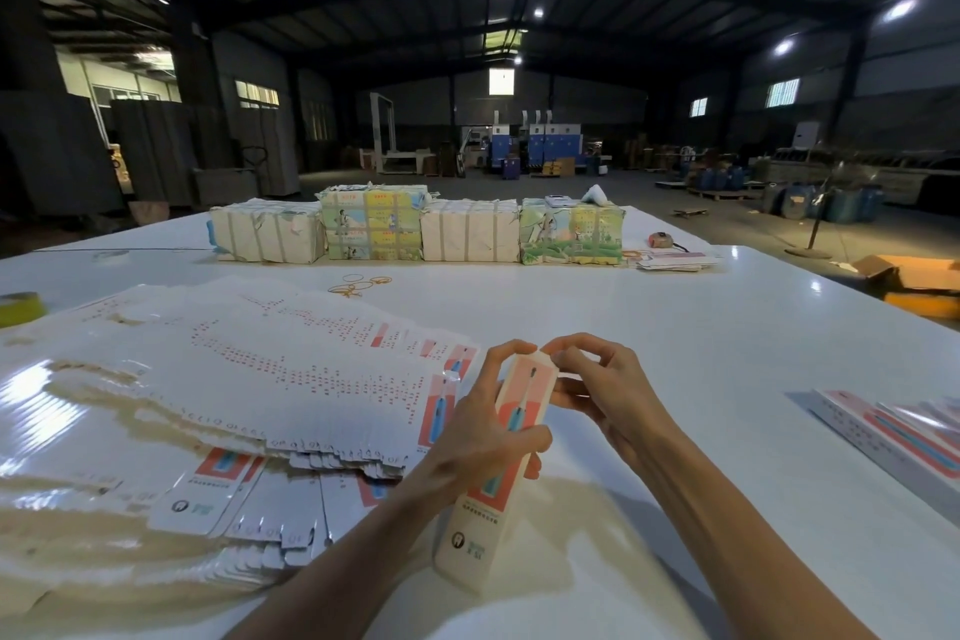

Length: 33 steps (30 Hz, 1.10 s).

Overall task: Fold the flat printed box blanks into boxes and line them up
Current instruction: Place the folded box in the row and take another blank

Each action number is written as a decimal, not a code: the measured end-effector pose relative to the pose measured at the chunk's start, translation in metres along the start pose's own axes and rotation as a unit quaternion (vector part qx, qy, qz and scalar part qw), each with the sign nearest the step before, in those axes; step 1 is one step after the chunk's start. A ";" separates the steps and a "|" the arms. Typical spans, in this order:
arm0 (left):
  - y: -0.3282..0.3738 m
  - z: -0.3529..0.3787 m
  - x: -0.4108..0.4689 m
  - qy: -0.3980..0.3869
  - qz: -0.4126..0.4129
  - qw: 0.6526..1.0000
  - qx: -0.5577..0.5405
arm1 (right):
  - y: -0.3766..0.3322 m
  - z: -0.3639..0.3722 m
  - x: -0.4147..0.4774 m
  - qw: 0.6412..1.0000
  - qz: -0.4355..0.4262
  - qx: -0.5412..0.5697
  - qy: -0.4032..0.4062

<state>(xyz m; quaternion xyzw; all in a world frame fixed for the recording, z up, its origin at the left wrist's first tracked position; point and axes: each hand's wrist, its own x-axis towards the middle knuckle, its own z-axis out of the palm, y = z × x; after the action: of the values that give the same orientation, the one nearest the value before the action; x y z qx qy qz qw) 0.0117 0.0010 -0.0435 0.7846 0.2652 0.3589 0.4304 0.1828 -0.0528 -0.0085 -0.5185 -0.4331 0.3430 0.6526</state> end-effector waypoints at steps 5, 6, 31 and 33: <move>0.005 0.000 -0.002 0.004 0.000 1.000 -0.012 | -0.005 -0.001 0.002 1.000 -0.005 -0.014 0.008; 0.005 0.000 -0.002 0.005 -0.002 1.000 -0.016 | -0.005 -0.001 0.001 1.000 -0.005 -0.016 0.004; -0.006 0.005 0.002 0.044 -0.025 0.998 -0.027 | 0.020 0.009 -0.003 0.996 -0.073 -0.040 -0.009; -0.009 0.007 0.003 0.044 -0.020 0.998 -0.036 | 0.021 0.010 -0.003 0.997 -0.074 -0.037 -0.002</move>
<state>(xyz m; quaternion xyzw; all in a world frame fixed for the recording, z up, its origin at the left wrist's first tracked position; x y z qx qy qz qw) 0.0184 0.0045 -0.0531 0.7467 0.2864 0.3941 0.4529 0.1729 -0.0467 -0.0282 -0.5082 -0.4842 0.2788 0.6554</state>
